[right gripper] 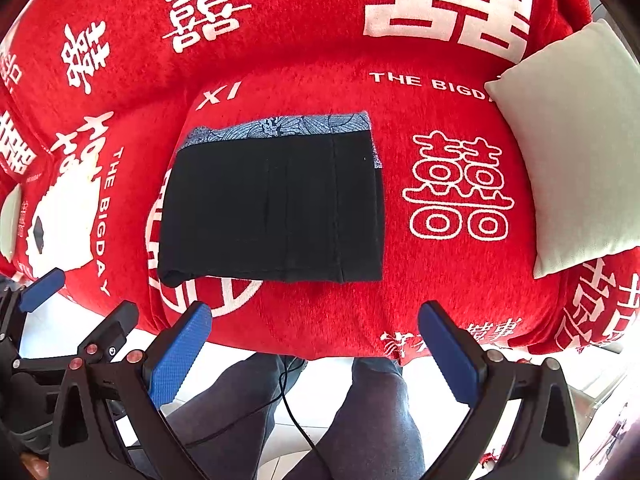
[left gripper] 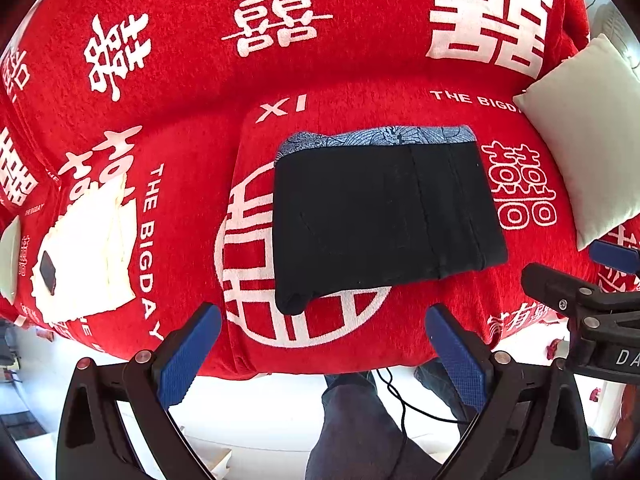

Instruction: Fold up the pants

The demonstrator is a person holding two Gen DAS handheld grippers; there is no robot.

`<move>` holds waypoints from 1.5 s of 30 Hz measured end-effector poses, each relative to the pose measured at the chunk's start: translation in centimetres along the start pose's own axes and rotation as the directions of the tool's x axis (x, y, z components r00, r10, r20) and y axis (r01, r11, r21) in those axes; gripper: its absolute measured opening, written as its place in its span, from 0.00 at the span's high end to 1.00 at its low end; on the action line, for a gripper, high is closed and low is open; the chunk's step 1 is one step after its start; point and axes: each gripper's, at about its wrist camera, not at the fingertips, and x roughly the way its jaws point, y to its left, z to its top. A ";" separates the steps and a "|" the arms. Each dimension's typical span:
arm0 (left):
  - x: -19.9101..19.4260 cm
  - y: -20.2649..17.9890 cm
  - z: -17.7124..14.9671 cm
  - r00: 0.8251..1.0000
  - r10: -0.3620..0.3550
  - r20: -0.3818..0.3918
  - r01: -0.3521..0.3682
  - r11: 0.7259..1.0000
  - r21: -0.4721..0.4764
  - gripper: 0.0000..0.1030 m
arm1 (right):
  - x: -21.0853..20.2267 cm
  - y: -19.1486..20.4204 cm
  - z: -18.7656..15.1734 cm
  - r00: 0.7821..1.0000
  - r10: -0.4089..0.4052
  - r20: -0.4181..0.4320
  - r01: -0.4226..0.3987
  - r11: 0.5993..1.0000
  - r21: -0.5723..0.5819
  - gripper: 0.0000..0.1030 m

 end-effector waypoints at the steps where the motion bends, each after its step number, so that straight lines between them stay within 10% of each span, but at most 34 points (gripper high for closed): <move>1: 0.0 0.0 0.0 1.000 0.000 -0.001 0.000 1.000 0.002 0.01 | 0.0 0.0 0.0 1.000 0.000 0.000 0.000 1.000 -0.001 0.00; 45: 0.2 0.8 -0.3 1.000 -0.007 -0.006 0.007 1.000 0.019 0.01 | -0.1 1.5 -0.1 1.000 -0.019 0.013 0.019 0.999 -0.034 0.00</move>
